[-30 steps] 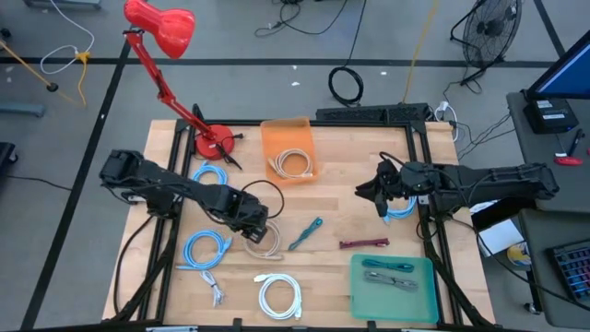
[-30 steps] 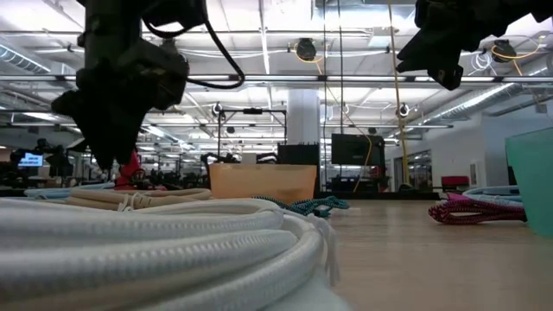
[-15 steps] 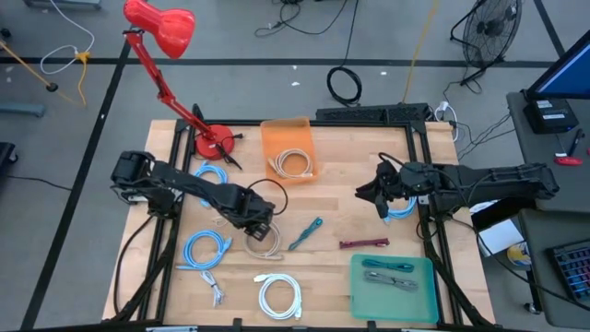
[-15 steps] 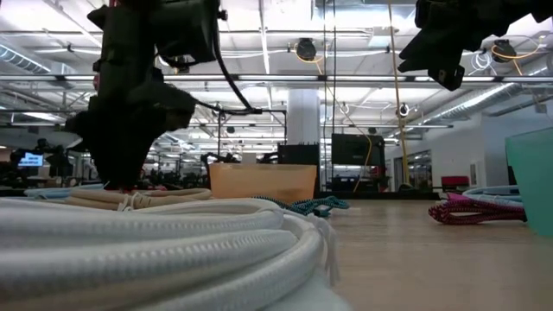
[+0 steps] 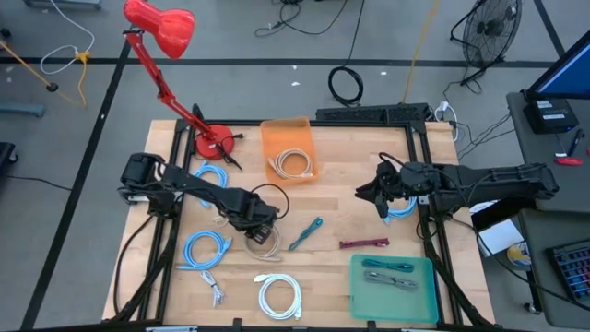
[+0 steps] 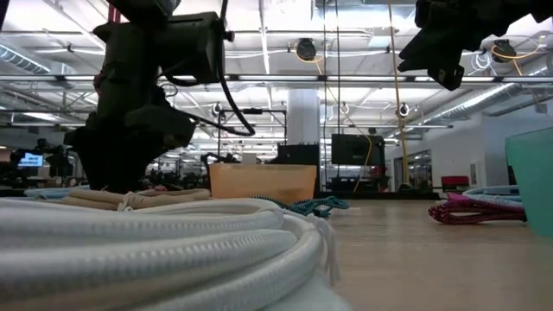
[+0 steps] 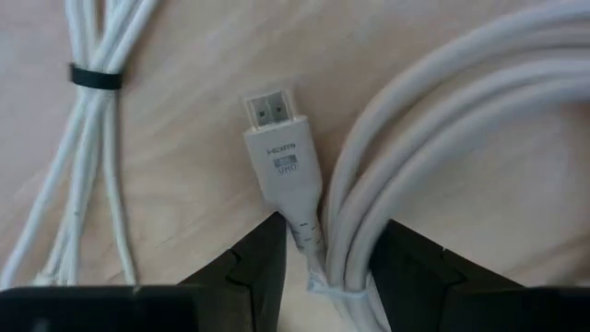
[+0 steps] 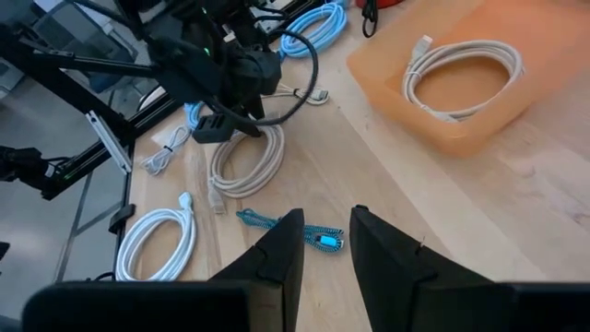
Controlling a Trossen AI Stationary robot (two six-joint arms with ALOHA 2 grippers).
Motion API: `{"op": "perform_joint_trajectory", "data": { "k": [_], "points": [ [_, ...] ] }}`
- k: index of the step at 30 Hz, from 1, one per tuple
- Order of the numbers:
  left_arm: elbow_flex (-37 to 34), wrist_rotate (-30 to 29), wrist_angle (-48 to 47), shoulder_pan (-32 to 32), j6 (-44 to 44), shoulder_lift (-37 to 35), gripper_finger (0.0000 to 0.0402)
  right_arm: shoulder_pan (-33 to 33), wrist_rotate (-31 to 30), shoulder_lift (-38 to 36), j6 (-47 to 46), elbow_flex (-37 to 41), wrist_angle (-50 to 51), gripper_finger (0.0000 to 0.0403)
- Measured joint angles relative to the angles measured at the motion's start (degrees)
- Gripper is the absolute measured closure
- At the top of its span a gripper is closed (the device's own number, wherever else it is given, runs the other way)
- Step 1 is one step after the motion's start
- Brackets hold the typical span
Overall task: Pick & Place USB Port
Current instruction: Put the light brown wire cable into the orange bin
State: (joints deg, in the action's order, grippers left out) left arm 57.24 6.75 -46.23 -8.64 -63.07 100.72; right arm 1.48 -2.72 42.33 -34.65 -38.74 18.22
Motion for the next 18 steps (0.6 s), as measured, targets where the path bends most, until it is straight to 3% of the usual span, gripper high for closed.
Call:
{"op": "perform_joint_trajectory", "data": {
  "k": [6,12,18],
  "points": [
    [0.21,0.77,0.93,0.04,-1.30,1.93,0.0259,0.02,0.01,-0.02,-0.01,0.01,-0.32,0.0319],
    [-0.03,1.00,0.65,0.50,-4.68,-0.02,0.0359,0.02,0.00,-0.02,0.35,0.00,-0.40,0.0319],
    [-0.23,2.58,0.90,1.03,-9.43,-6.20,0.0359,0.02,-0.04,0.00,0.76,0.00,-0.40,0.0319]
  ]
}}
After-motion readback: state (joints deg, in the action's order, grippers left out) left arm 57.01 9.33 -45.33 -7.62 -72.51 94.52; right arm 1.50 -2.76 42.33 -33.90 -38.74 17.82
